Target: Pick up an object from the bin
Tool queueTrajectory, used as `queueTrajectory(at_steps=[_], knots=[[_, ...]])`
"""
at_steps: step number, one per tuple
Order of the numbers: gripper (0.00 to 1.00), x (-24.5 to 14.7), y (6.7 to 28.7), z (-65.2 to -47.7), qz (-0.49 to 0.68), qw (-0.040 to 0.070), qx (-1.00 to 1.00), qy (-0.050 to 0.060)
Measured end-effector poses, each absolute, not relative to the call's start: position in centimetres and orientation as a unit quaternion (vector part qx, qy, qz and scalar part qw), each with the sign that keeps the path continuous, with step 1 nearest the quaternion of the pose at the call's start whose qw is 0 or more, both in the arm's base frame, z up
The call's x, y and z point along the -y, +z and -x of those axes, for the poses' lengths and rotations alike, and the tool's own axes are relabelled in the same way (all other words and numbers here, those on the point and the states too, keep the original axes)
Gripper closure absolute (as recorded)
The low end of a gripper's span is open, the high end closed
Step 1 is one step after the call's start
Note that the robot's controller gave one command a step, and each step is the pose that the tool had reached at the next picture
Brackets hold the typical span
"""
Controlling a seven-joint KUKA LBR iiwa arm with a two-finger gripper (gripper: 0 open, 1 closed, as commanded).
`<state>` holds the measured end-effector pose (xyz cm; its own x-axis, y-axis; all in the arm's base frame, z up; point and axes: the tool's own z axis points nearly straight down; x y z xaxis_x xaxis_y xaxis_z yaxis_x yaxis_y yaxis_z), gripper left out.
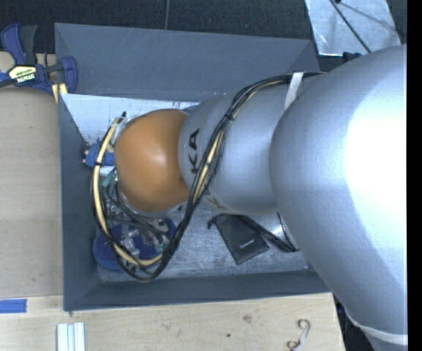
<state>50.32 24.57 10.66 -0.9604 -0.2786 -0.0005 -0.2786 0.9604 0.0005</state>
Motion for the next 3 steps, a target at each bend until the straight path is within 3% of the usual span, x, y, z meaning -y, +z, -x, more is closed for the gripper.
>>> queueTrajectory(at_steps=[1,2,3], knots=[[0.00,-22.99,6.86,-49.01,0.120,-0.001,-0.993,0.001],[0.00,-23.05,6.94,-49.07,0.120,0.000,-0.993,0.001],[1.00,-23.09,7.19,-49.21,0.119,0.002,-0.993,0.002]])
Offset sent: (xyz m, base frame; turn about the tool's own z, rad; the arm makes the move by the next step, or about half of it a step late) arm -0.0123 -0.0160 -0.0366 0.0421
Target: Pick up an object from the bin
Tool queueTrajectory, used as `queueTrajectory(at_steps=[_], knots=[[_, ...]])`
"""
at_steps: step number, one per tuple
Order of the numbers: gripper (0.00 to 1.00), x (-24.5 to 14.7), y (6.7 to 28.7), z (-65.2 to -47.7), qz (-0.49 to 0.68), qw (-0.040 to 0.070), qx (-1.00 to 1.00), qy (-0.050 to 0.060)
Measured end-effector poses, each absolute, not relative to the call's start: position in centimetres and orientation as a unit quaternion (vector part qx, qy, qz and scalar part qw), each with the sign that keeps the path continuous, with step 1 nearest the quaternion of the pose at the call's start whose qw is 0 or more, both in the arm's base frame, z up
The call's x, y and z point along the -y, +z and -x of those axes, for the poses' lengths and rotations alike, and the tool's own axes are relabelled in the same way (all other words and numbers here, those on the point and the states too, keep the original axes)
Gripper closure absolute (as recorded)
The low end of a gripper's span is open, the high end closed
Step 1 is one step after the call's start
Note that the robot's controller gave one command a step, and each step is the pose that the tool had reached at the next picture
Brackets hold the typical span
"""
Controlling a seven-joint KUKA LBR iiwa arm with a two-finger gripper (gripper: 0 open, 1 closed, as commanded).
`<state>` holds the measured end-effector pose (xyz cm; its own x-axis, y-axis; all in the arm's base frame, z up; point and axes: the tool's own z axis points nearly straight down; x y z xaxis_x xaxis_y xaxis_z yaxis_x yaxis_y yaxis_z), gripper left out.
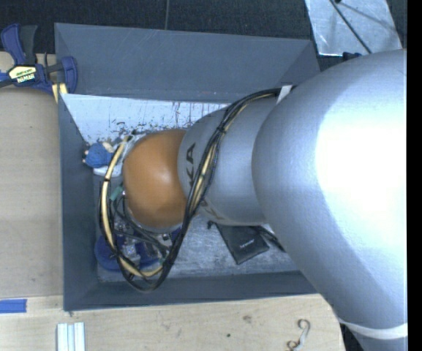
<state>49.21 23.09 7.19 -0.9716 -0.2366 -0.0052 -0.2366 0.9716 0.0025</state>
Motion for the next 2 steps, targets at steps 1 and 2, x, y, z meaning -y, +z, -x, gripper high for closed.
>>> queueTrajectory(at_steps=[1,2], knots=[[1.00,-23.1,11.2,-49.4,0.118,0.003,-0.993,0.001],[1.00,-23.2,19.4,-49.6,0.117,0.005,-0.993,0.002]])
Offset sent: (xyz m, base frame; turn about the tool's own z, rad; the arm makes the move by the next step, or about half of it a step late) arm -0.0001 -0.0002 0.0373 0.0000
